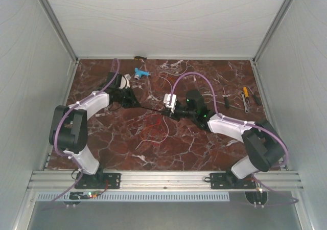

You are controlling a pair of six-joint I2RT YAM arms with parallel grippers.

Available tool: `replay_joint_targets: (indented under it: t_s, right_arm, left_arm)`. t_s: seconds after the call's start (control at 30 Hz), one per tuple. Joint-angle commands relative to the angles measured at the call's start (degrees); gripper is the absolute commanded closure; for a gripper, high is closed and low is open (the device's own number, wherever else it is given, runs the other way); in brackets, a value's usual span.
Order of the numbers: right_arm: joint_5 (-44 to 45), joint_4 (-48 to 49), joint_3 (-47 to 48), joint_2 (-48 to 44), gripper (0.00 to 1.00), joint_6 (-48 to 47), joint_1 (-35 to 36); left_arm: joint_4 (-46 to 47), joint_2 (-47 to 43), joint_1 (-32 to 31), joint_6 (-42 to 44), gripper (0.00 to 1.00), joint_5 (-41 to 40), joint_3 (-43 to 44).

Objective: Zip-tie the wires
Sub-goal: Tie the cable at the center of the board, then place the cable at the center of the board.

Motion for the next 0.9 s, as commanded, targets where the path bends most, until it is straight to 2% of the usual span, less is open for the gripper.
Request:
replay_joint_targets:
  t_s: [0.0,0.23,0.27,0.3,0.33,0.37,0.57,0.7,0.87]
  right_arm:
    - [-2.3,-3.3,-1.0,-5.0,1.0,-0.5,-1.2]
    - [-4.2,-2.2,0.0,-4.8,1.0,1.5,-1.3]
    - [-4.6,-1.8,0.7,-4.3,0.89,2.3,-1.2]
    - [-4.0,-1.1,1.5,-3.7,0.57,3.9,-1.1]
    - [-2.6,0.0,2.5,-3.1,0.11,6.1,-0.8]
    - [-1.5,0.8,3.8,-2.7,0.03,8.3,-0.8]
    - [-0.5,0.6,12.3,-6.0,0.02,13.8,-0.6]
    - [-0.3,-3.4,18.6,-10.7,0.02,14.1,-0.6]
    - [6.5,-6.1,23.3,-16.3,0.02,21.7,-0.6]
  left_arm:
    - [0.3,2.2,4.3,2.6,1.0,-11.3,2.2]
    - [1.9,0.1,4.6,1.6,1.0,-6.8,3.6]
    - [1.8,-0.7,4.2,1.4,1.0,-6.2,4.4]
    - [1.5,-1.4,3.8,1.4,1.0,-5.8,5.5]
    - [1.2,-1.8,3.2,1.4,1.0,-5.5,6.6]
    - [0.9,-2.3,2.7,1.4,1.0,-5.2,7.7]
    - [0.1,-2.9,1.3,0.8,1.0,-3.5,11.7]
    - [0.2,-3.2,1.2,1.1,1.0,-3.5,12.8]
    - [0.7,-4.1,1.2,2.1,1.0,-4.2,15.0]
